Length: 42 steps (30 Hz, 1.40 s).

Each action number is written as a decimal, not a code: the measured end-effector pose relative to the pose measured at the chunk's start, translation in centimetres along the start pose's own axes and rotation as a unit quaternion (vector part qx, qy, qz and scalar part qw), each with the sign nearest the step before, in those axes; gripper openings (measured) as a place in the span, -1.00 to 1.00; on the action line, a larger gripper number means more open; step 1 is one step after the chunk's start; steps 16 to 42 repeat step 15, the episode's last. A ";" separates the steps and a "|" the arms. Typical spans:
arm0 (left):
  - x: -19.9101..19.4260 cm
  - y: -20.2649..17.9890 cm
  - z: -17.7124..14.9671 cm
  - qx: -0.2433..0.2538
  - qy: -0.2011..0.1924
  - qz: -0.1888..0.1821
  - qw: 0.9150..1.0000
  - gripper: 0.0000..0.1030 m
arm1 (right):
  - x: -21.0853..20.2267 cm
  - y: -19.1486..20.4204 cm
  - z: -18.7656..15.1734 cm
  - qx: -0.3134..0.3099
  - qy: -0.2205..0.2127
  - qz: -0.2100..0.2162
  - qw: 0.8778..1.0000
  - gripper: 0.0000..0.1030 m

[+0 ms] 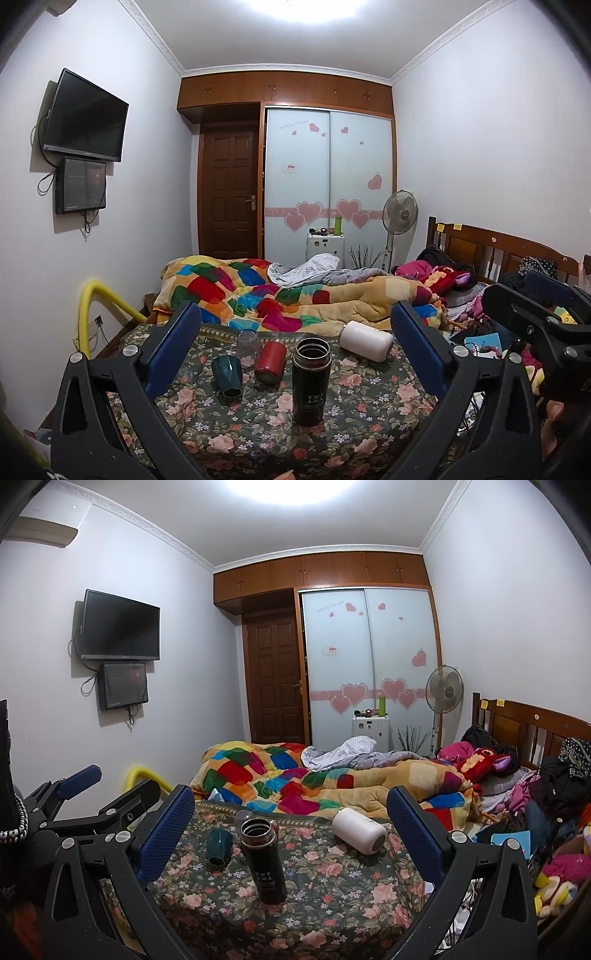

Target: Flip cup upright

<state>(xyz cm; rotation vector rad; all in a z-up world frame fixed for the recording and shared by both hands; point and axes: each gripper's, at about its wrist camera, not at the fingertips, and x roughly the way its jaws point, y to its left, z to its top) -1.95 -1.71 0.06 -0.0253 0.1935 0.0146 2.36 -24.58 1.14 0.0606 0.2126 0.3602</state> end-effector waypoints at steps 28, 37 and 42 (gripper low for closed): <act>1.0 1.3 -0.4 -0.016 0.016 0.001 1.000 1.00 | 0.3 -0.3 -0.3 -0.004 0.010 -0.001 1.000 1.00; 1.0 1.3 -0.4 -0.016 0.016 0.001 1.000 1.00 | 0.3 -0.3 -0.3 -0.004 0.010 -0.001 1.000 1.00; 1.0 1.3 -0.4 -0.016 0.016 0.001 1.000 1.00 | 0.3 -0.3 -0.3 -0.004 0.010 -0.001 1.000 1.00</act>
